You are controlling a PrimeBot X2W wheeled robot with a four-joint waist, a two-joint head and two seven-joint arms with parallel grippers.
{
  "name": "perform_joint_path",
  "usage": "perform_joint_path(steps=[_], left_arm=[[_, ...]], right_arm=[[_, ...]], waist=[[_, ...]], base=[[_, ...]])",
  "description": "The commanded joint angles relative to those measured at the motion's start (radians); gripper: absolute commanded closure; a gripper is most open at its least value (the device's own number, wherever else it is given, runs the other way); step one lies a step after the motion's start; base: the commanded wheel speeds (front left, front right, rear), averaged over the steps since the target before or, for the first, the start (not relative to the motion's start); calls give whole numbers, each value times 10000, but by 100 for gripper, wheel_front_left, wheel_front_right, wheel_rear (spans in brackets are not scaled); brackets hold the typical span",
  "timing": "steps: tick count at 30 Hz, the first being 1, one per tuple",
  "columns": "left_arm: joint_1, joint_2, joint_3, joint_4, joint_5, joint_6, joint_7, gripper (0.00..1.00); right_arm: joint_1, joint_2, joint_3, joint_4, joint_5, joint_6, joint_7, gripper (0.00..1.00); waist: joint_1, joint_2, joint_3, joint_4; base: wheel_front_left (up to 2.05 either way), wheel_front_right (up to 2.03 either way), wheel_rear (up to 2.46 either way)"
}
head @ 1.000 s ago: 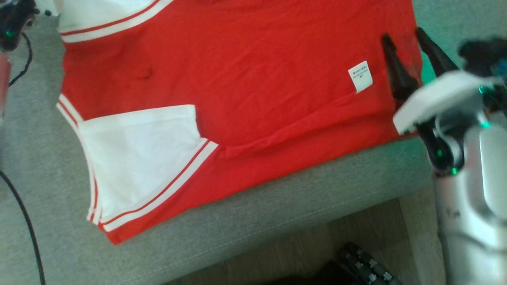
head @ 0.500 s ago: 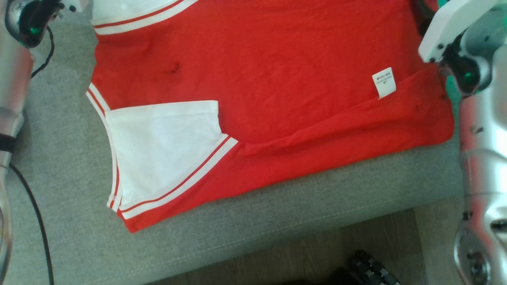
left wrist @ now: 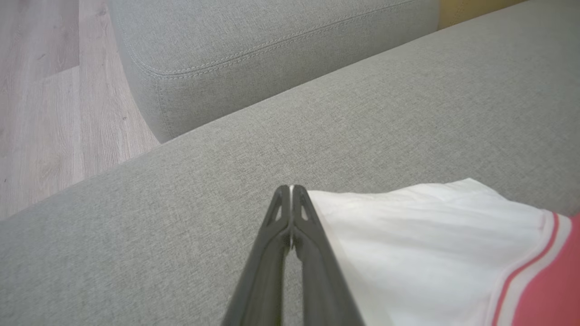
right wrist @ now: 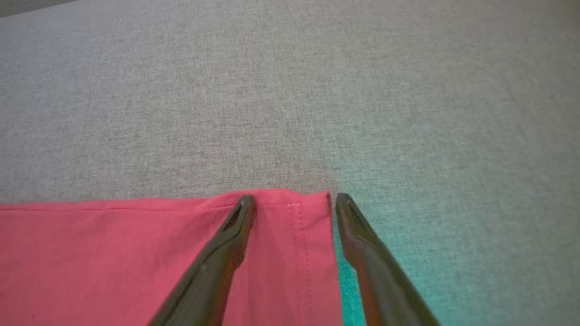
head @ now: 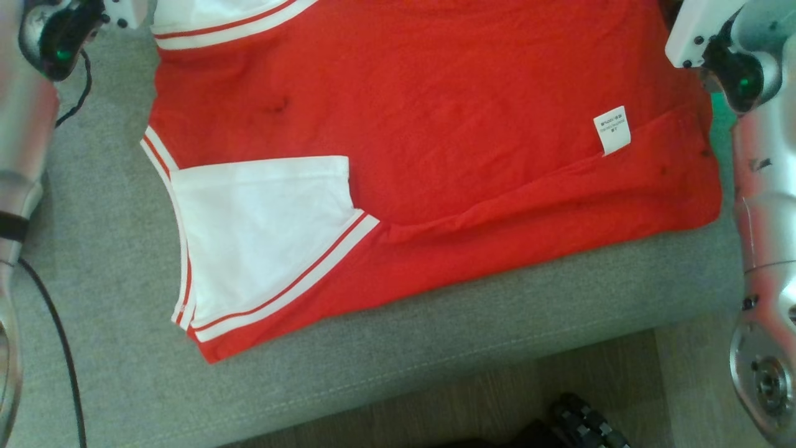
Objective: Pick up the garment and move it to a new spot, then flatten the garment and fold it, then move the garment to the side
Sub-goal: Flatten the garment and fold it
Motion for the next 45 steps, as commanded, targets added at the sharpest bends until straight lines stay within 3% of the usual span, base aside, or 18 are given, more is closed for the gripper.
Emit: perform_joint_path(steps=[1,4,7,9,11,19,26,32,40,45], left_arm=[[-552,409,237,-231,-21,-11,1,100],[-541,414,177,-192,-18,-14,-6,100],[-520,429,126,-136,-20,-17,-10,100],[-499,436,91,-92,-32,-20,3,100],[-493,439,62,-54,-42,-22,-9,100],[-779,449,91,-190,201,108,-1236,100],[-1140,281,204,-212,387,220,-2780,100],[-708,200,182,-415,177,85,-3698,100],[868,575,142,-1913,-383,1,-4059,100],[2471,1036,353,-3861,-803,490,-4172,100]], right_arm=[[-297,-45,133,-252,-30,-4,-48,13],[-429,-86,204,-87,-32,-4,-72,50],[-514,-81,291,14,-26,-4,-69,58],[-545,-93,349,57,-14,-4,-61,69],[-572,-130,391,88,6,-4,-34,100],[-868,-233,118,70,312,-4,-415,100],[-1313,-378,-539,88,455,-4,-1852,100],[-1110,-486,-660,446,485,-4,-2320,100],[-134,-860,-289,351,1187,-4,-2371,100],[853,-1269,-53,-261,1898,-4,-2360,100]], waist=[[0,0,0,4],[0,0,-4,4],[0,0,-26,-21],[0,0,-59,-40],[0,0,-89,-52],[0,0,-79,11],[0,0,-31,250],[0,0,-246,518],[0,0,-803,921],[0,0,-1207,1256]], base=[[0,0,0],[0,0,0],[0,0,0],[0,0,0],[0,0,0],[0,0,0],[0,0,0],[0,0,0],[0,0,0],[0,0,0]])
